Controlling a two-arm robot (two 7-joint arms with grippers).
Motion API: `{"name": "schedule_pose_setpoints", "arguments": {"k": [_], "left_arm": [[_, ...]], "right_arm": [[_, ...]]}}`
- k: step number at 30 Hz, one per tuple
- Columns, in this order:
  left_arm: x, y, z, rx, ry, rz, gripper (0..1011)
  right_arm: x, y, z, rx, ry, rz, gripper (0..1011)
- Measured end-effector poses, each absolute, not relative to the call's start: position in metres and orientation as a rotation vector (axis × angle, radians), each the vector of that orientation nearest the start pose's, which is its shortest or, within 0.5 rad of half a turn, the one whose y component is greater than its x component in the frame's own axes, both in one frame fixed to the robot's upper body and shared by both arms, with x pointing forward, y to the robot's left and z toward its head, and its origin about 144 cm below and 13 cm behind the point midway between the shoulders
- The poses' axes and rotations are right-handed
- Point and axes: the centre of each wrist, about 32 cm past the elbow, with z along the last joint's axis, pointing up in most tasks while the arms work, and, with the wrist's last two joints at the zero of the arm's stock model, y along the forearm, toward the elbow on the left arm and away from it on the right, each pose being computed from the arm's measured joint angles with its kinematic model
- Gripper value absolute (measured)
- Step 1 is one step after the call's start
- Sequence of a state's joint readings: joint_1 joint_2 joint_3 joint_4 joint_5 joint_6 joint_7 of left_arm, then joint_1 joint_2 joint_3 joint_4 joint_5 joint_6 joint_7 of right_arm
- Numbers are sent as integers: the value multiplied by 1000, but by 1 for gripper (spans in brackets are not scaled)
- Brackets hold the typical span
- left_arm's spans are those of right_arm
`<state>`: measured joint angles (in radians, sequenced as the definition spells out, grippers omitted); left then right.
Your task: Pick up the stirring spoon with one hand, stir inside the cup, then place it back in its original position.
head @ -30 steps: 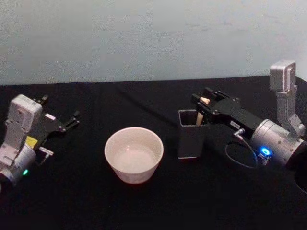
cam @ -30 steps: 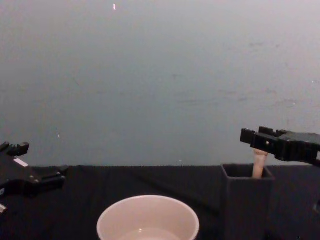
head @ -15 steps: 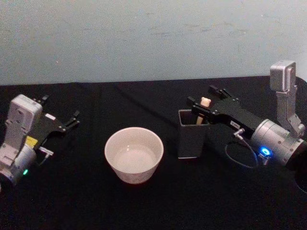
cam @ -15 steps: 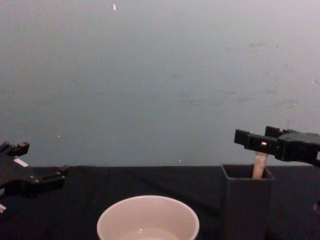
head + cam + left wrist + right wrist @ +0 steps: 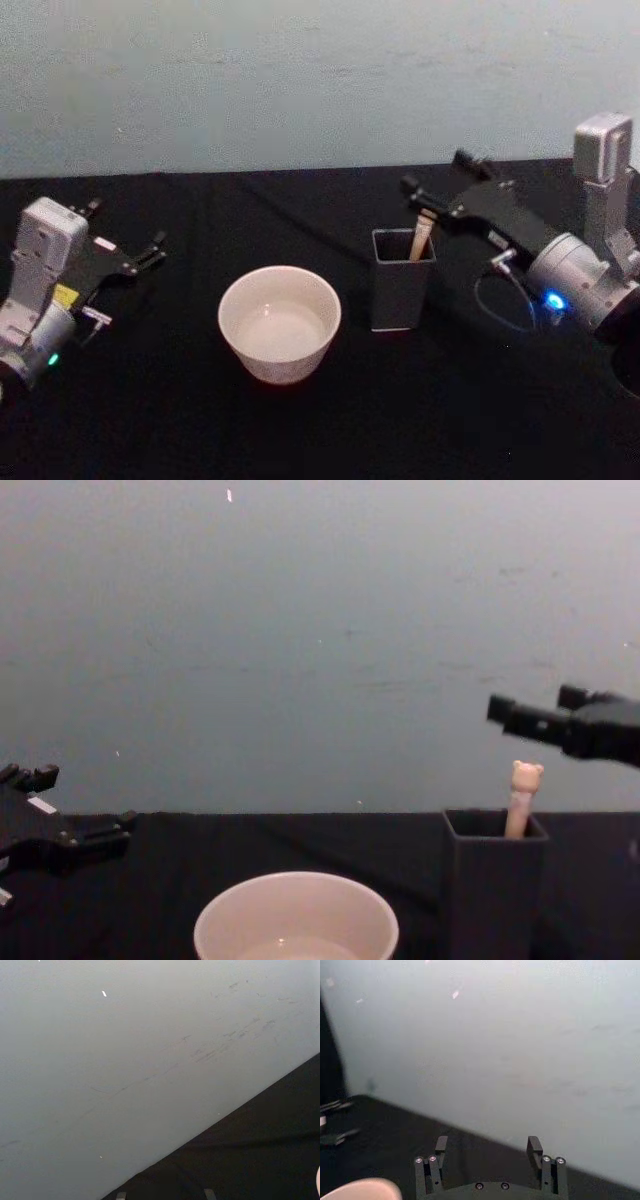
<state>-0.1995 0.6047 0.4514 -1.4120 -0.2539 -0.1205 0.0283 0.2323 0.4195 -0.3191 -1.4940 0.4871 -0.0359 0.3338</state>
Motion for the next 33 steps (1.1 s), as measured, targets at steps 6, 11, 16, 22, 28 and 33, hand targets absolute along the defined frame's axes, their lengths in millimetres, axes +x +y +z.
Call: {"name": "schedule_pose_setpoints", "arguments": {"k": [6, 11, 16, 22, 28, 33], "left_arm": [[489, 310, 1140, 304, -285, 1248, 1001], [489, 310, 1140, 304, -285, 1248, 1001], [489, 310, 1140, 304, -285, 1248, 1001], [489, 310, 1140, 304, -285, 1248, 1001], [489, 310, 1140, 304, -285, 1248, 1001], [489, 310, 1140, 304, -285, 1248, 1001]], "right_arm": [[514, -263, 1184, 68, -178, -1200, 1002], [515, -265, 1174, 12, -202, -1313, 1002], [511, -269, 1153, -78, -170, -1370, 1002], [505, -272, 1132, -147, -108, -1390, 1002], [506, -273, 1126, -163, -83, -1397, 1002], [506, -273, 1126, -162, -86, -1395, 1002]]}}
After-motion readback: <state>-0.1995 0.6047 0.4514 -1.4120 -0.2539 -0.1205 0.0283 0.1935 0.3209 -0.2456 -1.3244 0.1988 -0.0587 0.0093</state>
